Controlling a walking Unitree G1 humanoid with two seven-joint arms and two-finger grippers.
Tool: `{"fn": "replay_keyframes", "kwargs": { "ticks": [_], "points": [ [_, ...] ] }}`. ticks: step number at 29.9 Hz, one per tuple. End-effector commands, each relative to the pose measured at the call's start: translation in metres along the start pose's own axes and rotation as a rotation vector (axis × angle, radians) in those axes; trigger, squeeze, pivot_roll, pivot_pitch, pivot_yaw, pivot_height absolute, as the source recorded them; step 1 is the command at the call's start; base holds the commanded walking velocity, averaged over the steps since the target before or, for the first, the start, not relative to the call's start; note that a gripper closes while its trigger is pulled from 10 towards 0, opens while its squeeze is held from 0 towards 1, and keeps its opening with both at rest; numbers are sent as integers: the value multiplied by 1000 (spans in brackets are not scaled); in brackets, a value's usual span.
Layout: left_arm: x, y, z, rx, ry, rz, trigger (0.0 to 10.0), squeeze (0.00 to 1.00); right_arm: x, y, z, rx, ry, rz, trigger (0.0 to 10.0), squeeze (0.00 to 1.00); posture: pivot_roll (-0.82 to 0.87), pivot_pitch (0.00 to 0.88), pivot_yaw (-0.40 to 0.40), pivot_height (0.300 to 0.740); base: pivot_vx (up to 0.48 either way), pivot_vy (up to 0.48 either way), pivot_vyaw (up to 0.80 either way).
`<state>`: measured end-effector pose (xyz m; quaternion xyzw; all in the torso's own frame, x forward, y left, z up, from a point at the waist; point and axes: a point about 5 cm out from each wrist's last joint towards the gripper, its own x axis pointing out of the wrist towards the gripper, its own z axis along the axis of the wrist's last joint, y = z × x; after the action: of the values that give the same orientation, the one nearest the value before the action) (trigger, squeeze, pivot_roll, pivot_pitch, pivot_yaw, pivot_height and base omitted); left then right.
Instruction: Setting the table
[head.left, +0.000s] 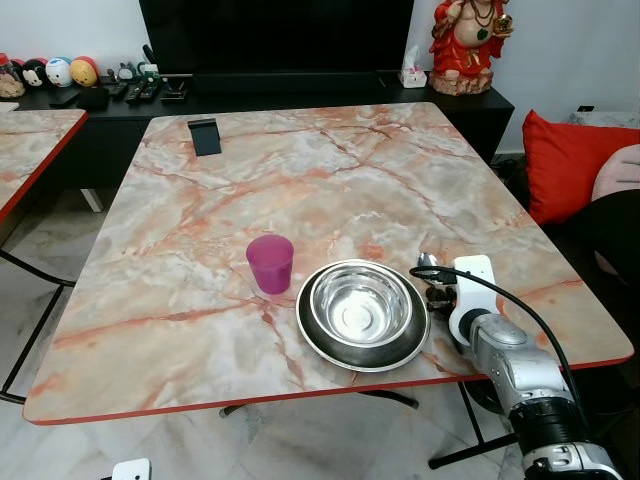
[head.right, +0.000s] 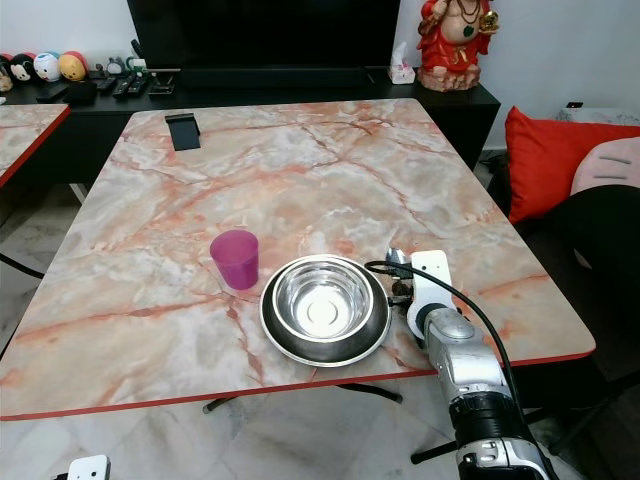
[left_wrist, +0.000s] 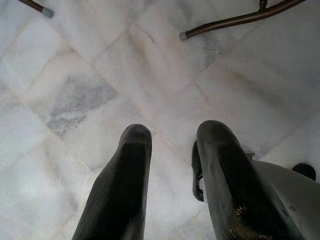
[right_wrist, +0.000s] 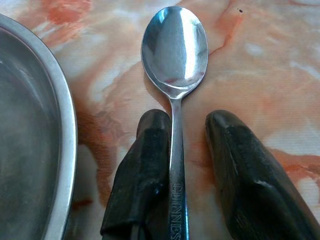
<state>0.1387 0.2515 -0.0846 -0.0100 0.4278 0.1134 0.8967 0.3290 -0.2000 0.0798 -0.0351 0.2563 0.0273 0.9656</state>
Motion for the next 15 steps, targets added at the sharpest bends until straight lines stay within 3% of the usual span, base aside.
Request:
{"fn": "replay_keyframes", "kwargs": {
  "ticks": [1,13,14,15],
  "points": [
    [-2,4,-6,-5,28,11,10000,0,0,1,0,5,7,3,10000,765,-37,0,-2,740,0,0,0],
    [-1,3,-5,-1,25,8,10000,0,0,1,0,-1,9,4,10000,694,-38,0,-3,740,0,0,0],
    [-1,3,-5,-1,26,7,10000,0,0,1,0,-1,9,4,10000,0,-38,0,-4,740,0,0,0],
    [-1,3,-5,-1,26,7,10000,0,0,1,0,-1,9,4,10000,0,-38,0,-4,740,0,0,0]
  ]
}}
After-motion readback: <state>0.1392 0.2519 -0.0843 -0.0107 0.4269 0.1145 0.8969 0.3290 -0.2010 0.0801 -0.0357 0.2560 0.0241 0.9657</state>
